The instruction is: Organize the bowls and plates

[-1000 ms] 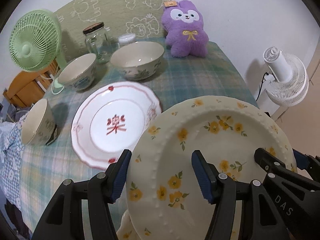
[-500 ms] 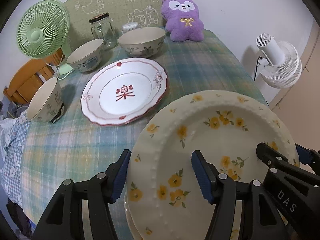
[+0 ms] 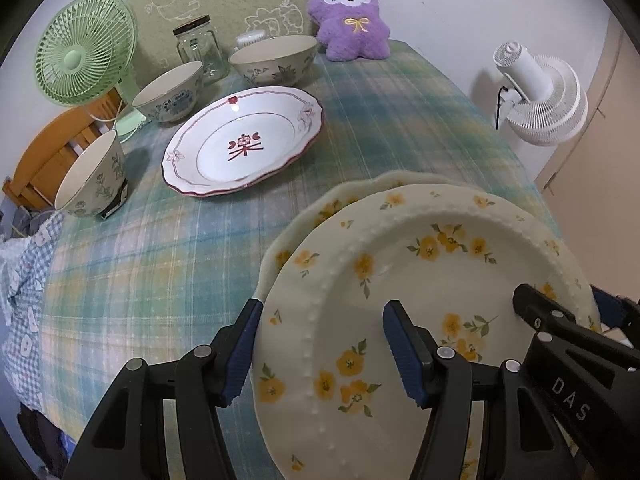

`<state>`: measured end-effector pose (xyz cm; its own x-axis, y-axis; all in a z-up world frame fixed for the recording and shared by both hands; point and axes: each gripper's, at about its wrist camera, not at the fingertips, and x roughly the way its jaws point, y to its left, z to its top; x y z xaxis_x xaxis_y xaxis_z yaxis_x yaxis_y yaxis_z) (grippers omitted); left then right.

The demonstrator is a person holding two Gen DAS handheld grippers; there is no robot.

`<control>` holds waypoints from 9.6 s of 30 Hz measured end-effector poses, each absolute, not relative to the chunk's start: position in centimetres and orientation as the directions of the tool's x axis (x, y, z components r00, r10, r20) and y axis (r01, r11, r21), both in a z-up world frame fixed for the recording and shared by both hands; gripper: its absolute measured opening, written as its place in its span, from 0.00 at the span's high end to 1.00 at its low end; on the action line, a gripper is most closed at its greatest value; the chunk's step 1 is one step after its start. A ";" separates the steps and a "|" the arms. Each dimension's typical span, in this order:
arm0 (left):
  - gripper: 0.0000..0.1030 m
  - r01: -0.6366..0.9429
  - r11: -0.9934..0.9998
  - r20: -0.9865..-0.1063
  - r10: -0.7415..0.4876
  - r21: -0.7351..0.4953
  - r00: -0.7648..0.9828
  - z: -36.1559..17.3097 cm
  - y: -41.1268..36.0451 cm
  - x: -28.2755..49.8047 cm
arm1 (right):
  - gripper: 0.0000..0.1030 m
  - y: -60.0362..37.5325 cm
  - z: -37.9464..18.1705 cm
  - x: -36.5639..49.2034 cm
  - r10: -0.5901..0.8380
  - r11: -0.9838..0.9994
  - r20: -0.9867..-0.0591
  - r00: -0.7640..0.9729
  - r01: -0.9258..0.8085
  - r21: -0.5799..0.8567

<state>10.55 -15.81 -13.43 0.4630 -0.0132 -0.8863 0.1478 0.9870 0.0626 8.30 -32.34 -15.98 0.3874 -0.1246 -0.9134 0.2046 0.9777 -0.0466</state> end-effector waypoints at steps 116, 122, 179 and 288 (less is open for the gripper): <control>0.33 -0.058 0.998 -0.842 0.031 -0.001 0.539 -15.0 -2.8 29.2 | 0.33 -18.1 -15.8 29.8 -0.068 0.997 -0.846 0.529 0.066 -0.039; 0.51 -0.053 0.998 -0.863 0.010 -0.019 0.505 -16.6 -2.9 29.9 | 0.46 -18.1 -17.7 30.7 -0.058 0.998 -0.871 0.488 0.063 -0.031; 0.58 0.029 1.000 -0.845 -0.012 0.004 0.535 -10.2 -12.6 12.6 | 0.53 -26.9 -11.2 11.5 -0.110 0.992 -0.868 0.483 0.109 -0.065; 0.54 -0.019 0.999 -0.846 0.033 0.027 0.532 -14.1 14.5 26.3 | 0.44 1.2 -14.8 25.6 -0.015 0.996 -0.850 0.526 0.080 0.032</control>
